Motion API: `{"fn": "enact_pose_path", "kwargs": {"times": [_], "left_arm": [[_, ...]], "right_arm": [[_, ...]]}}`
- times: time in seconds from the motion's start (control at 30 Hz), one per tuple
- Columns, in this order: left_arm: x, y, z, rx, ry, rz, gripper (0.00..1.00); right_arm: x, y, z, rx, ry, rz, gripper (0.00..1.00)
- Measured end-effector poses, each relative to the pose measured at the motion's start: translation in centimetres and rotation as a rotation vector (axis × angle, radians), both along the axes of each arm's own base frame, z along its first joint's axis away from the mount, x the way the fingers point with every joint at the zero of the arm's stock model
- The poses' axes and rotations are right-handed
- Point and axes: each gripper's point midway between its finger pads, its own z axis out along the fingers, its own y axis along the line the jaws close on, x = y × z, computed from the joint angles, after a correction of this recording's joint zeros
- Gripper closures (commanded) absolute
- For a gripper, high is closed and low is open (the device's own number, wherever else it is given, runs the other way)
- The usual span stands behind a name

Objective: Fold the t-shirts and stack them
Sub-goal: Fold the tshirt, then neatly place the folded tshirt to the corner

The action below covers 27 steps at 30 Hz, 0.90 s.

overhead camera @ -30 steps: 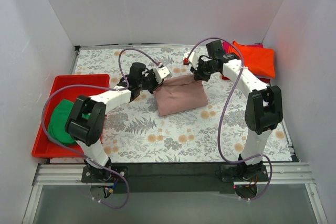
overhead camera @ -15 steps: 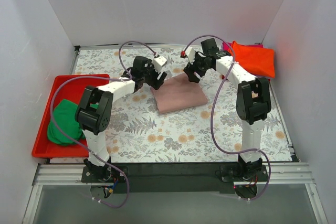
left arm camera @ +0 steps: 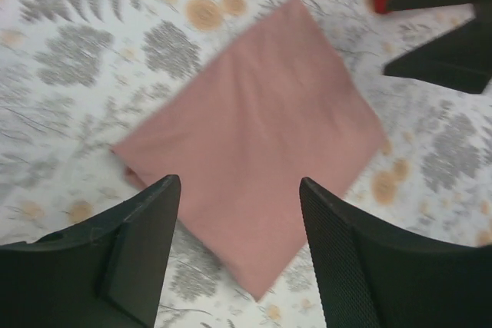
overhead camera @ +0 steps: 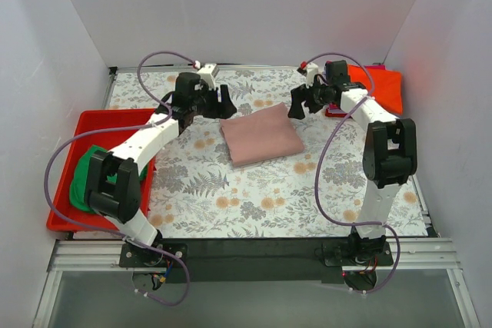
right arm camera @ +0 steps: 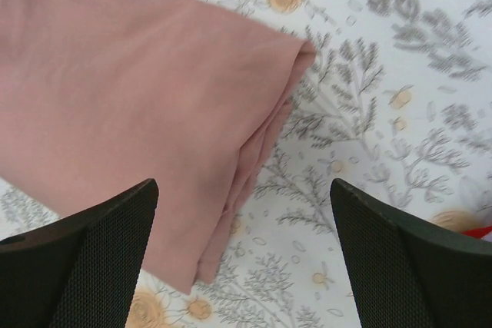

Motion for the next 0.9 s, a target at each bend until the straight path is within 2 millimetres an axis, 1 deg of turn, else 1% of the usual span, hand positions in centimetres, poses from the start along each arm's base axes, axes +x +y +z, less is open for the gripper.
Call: {"fn": "enact_pose_path", "kwargs": {"times": [0.07, 0.13, 0.2, 0.27, 0.4, 0.43, 0.53, 0.57, 0.73, 0.83, 0.87, 0.9], "left_arm": [[-2.2, -0.6, -1.5, -0.074, 0.092, -0.014, 0.46], [-4.2, -1.3, -4.3, -0.123, 0.209, -0.025, 0.48], [-5.7, -1.7, -7.4, -0.152, 0.328, -0.019, 0.49], [-6.6, -1.9, -10.1, -0.165, 0.425, -0.004, 0.51], [-6.8, -1.9, -13.4, -0.162, 0.524, 0.042, 0.53], [-6.8, -1.7, -14.1, -0.155, 0.537, 0.058, 0.53], [-7.2, -1.2, -15.5, -0.136, 0.573, 0.091, 0.54], [-7.3, -1.3, -15.7, -0.14, 0.581, 0.094, 0.54], [-7.3, -1.3, -15.8, -0.149, 0.592, 0.107, 0.55], [-7.3, -1.4, -15.9, -0.156, 0.601, 0.108, 0.55], [-7.3, -1.5, -15.9, -0.159, 0.605, 0.106, 0.55], [-7.2, -1.5, -15.9, -0.162, 0.608, 0.105, 0.56]], "right_arm": [[-1.0, 0.1, -1.1, 0.027, 0.058, -0.008, 0.02], [-2.2, 0.4, -2.1, 0.045, 0.11, -0.006, 0.02], [-2.9, 0.9, -3.0, 0.06, 0.161, -0.004, 0.02], [-3.2, 1.3, -4.2, 0.071, 0.204, -0.006, 0.02], [-3.4, 1.5, -7.4, 0.07, 0.307, -0.045, 0.02], [-3.3, 1.8, -7.8, 0.085, 0.324, -0.044, 0.02], [-2.1, 1.9, -7.7, 0.101, 0.324, -0.07, 0.02], [-2.0, 2.0, -7.6, 0.115, 0.328, -0.07, 0.05], [-2.5, 3.7, -7.5, 0.179, 0.359, -0.033, 0.11], [-3.4, 5.3, -7.6, 0.202, 0.381, -0.001, 0.19], [-3.8, 5.9, -7.6, 0.206, 0.389, 0.009, 0.29], [-4.0, 6.3, -7.6, 0.207, 0.395, 0.016, 0.34]]}}
